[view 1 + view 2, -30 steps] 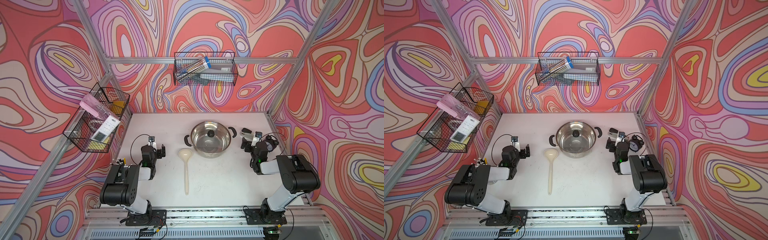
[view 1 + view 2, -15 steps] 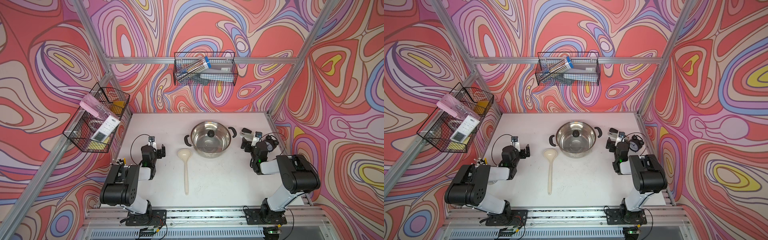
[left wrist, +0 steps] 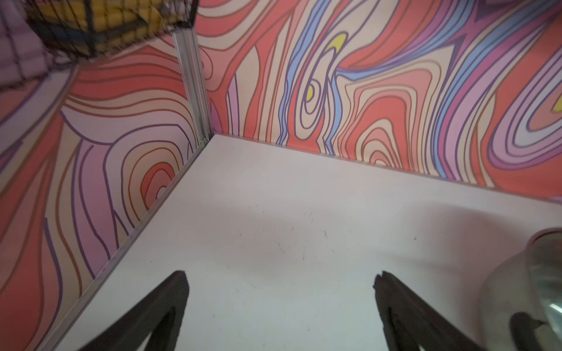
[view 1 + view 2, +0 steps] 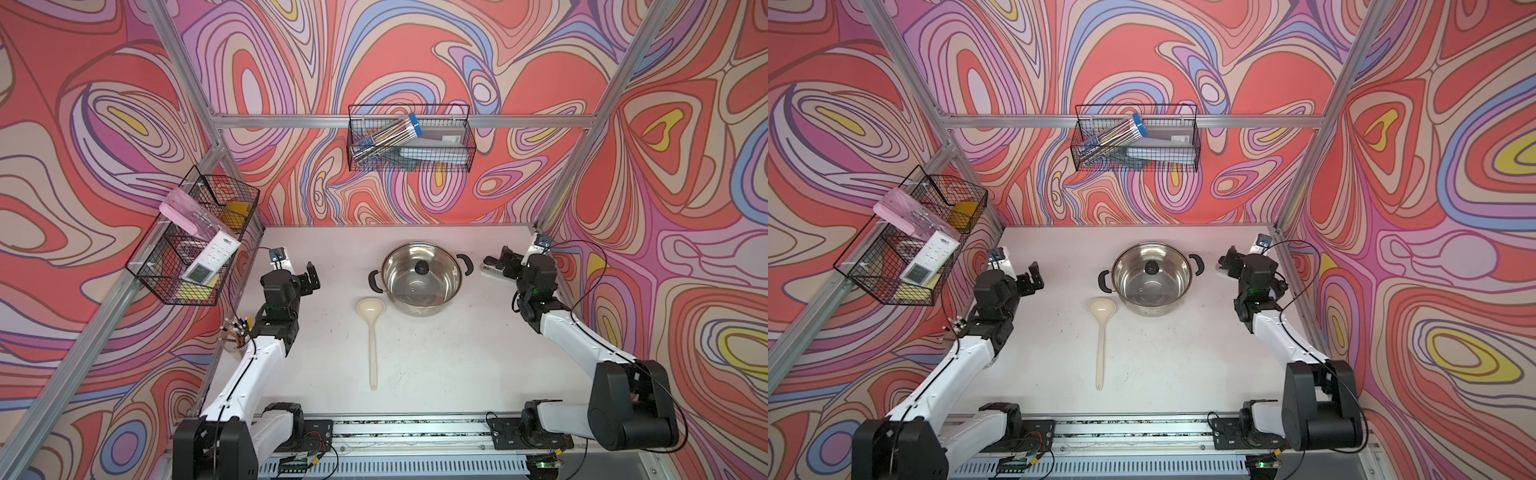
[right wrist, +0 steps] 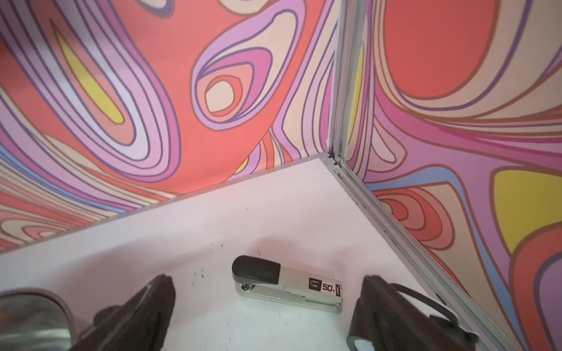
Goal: Stir the soup with a spoon
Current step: Pick up the lid from the pan.
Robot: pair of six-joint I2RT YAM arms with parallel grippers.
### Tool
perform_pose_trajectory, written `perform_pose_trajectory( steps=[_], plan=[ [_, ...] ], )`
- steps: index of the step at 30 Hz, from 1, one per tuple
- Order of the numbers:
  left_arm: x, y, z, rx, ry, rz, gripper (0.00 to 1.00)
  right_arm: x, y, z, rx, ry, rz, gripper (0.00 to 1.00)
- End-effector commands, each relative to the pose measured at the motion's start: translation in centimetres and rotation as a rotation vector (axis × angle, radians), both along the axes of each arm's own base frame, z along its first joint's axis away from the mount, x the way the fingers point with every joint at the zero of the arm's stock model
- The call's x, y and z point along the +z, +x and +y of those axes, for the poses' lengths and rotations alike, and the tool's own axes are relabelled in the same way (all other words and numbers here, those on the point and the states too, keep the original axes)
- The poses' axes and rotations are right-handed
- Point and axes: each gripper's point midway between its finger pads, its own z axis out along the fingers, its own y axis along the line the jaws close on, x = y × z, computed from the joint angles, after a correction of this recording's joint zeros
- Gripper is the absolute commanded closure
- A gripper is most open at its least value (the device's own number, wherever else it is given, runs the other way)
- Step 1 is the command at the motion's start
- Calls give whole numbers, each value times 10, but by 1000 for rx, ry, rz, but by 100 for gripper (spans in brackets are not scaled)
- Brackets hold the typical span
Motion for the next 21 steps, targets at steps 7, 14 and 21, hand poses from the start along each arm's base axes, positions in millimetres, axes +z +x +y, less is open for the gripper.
perform_pose_trajectory(
  steps=[7, 14, 21],
  plan=[
    [7, -28, -75, -119, -440, 440, 1, -16, -40, 21, -10, 299, 398, 6],
    [42, -19, -189, -355, -278, 589, 1, 11, -51, 60, 170, 423, 456, 18],
    [28, -10, -279, -472, -93, 717, 1, 37, -65, 88, 257, 440, 478, 18]
  ],
)
